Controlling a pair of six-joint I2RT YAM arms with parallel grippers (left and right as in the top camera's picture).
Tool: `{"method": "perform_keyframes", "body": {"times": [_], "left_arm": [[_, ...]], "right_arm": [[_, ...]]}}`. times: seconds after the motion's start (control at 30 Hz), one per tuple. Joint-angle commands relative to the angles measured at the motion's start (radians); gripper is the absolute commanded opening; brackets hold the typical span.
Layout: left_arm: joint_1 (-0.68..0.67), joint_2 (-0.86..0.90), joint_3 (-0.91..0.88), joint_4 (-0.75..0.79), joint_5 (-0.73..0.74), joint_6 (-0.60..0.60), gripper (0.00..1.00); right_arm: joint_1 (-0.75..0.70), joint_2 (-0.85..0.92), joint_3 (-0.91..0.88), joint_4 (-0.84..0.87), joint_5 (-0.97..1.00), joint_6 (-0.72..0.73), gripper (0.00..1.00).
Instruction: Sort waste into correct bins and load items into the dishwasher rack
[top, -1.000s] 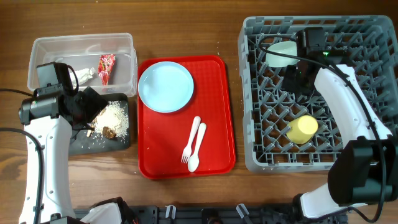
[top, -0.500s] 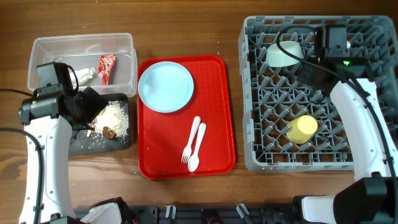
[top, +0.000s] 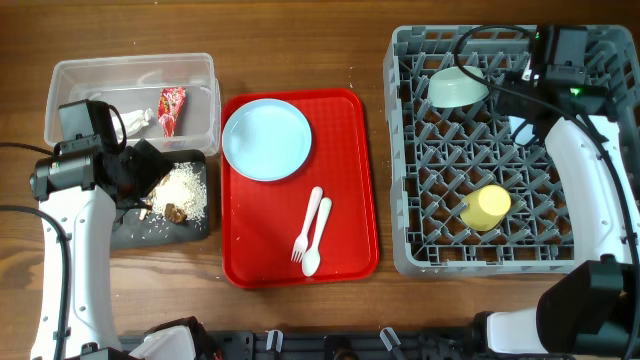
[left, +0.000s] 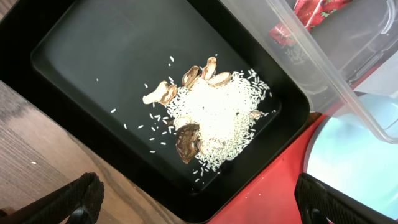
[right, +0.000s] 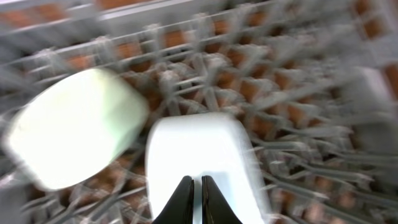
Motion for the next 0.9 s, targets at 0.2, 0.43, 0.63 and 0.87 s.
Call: {"method": "perform_keyframes", "body": {"times": [0.2,0.43,0.63,0.87], "left_arm": [[0.005,-0.013,0.003,0.002,0.002,-0.013,1.00],[0.005,-0.013,0.003,0.003,0.002,-0.014,1.00],[0.005,-0.013,0.003,0.003,0.002,-0.013,1.00],[0.005,-0.013,0.003,0.003,0.002,-0.014,1.00]], "right_arm": [[-0.002,-0.089,-0.021,-0.023,-0.005,0.017,0.12],[-0.002,-0.021,-0.021,-0.114,0.095,0.097,0.26],[-0.002,0.058,-0.021,-0.144,-0.375,-0.163,0.29],[-0.002,-0.092,-0.021,-0.107,-0.114,-0.023,0.34]]}}
